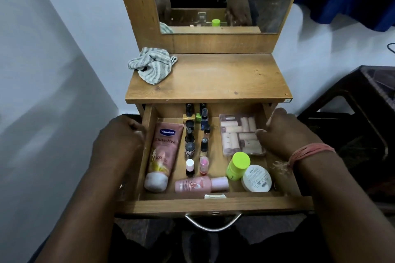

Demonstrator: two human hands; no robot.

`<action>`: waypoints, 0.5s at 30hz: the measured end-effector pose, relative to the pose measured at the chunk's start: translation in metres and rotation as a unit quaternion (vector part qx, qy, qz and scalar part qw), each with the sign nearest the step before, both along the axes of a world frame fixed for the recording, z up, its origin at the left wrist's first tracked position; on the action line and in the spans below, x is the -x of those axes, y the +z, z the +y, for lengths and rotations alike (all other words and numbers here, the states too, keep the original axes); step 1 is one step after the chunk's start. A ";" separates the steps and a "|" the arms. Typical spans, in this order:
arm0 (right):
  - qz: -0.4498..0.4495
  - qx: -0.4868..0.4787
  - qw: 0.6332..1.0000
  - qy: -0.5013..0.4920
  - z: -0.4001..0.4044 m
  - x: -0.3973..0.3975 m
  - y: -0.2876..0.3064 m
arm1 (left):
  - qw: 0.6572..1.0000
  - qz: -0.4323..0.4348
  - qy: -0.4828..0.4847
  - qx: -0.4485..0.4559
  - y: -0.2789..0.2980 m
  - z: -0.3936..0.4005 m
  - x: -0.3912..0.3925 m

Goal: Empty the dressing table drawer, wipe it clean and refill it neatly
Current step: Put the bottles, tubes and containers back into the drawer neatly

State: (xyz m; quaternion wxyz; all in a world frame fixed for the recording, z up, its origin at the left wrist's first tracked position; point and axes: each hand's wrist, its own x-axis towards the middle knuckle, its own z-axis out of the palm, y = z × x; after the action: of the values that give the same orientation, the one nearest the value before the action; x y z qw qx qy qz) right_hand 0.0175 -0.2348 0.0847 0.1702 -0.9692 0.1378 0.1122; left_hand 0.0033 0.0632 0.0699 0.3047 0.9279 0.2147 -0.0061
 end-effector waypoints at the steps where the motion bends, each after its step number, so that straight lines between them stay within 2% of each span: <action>1: 0.016 0.003 1.000 -0.013 -0.001 0.000 0.001 | 1.000 0.009 0.003 0.018 0.000 0.001 -0.001; 5: 0.085 0.028 0.995 -0.040 -0.006 0.000 0.007 | 0.995 0.021 0.046 0.083 -0.006 0.013 -0.004; 8: 0.143 0.048 0.988 -0.030 -0.009 0.000 0.009 | 0.992 0.049 0.031 0.114 -0.009 0.018 -0.004; 12: 0.105 0.067 0.992 -0.030 -0.010 -0.002 0.004 | 0.995 0.057 0.015 0.082 -0.012 0.018 -0.009; 15: 0.063 0.044 0.996 -0.049 -0.012 -0.004 -0.001 | 0.998 0.036 0.017 0.053 -0.012 0.013 -0.014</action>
State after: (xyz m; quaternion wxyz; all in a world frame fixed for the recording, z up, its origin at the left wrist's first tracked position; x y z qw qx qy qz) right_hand 0.0213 -0.2463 0.0835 0.1233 -0.9588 0.2005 0.1588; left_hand 0.0176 0.0766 0.0583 0.3459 0.9057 0.2408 -0.0461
